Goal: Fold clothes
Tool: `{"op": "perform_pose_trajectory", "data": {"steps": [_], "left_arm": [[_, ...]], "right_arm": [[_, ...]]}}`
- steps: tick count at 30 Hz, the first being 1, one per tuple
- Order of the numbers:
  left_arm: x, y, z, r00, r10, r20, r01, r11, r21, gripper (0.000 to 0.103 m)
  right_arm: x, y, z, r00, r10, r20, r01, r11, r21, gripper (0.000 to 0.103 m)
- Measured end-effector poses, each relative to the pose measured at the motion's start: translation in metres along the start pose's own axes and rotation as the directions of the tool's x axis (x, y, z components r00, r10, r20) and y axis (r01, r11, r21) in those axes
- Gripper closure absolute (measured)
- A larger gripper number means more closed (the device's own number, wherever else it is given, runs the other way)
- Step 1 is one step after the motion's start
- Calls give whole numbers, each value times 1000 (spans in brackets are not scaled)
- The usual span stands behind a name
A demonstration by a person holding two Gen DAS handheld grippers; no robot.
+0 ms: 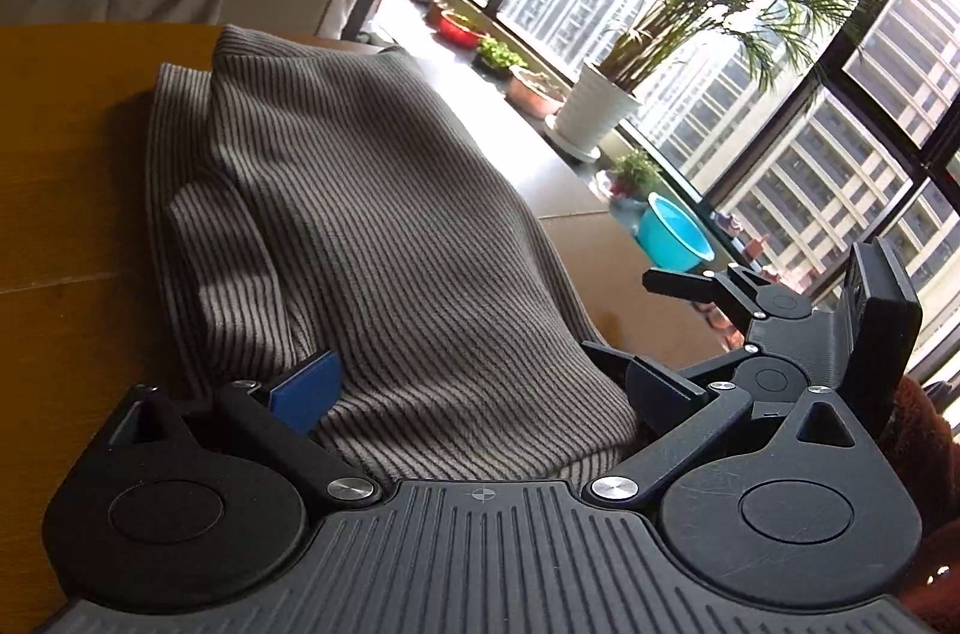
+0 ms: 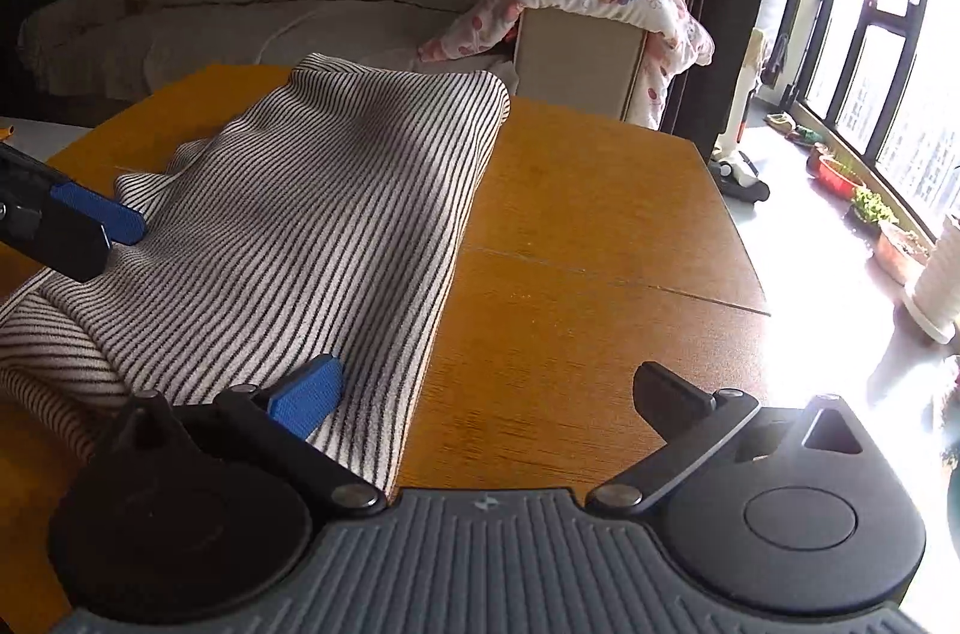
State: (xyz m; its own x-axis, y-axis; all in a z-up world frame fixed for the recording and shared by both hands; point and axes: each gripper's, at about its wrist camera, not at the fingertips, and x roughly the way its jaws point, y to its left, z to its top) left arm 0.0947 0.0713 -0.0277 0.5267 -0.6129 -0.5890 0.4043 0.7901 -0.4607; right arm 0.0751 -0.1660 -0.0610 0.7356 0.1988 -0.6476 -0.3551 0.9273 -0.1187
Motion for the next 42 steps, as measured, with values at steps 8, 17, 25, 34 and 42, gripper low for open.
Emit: {"op": "perform_pose_trajectory", "data": {"steps": [8, 17, 25, 34, 42], "left_arm": [[-14, -30, -19, 985, 172, -13, -166, 965, 205, 0], [-28, -33, -36, 984, 173, -32, -160, 956, 246, 0], [-68, -23, -36, 956, 291, 46, -292, 915, 278, 0], [-68, -51, -48, 961, 274, 45, -266, 858, 440, 0], [-40, -66, -67, 929, 357, 102, -336, 692, 639, 0]], "right_arm": [[-33, 12, 20, 990, 46, 136, -35, 996, -82, 0], [-18, 26, 20, 991, 119, 60, -107, 978, -179, 0], [-69, 60, -2, 929, 366, 48, -311, 846, -432, 26], [-48, 90, -18, 950, 309, 48, -228, 788, -573, 26], [-24, 34, 13, 894, 446, -37, -447, 886, -120, 27]]}}
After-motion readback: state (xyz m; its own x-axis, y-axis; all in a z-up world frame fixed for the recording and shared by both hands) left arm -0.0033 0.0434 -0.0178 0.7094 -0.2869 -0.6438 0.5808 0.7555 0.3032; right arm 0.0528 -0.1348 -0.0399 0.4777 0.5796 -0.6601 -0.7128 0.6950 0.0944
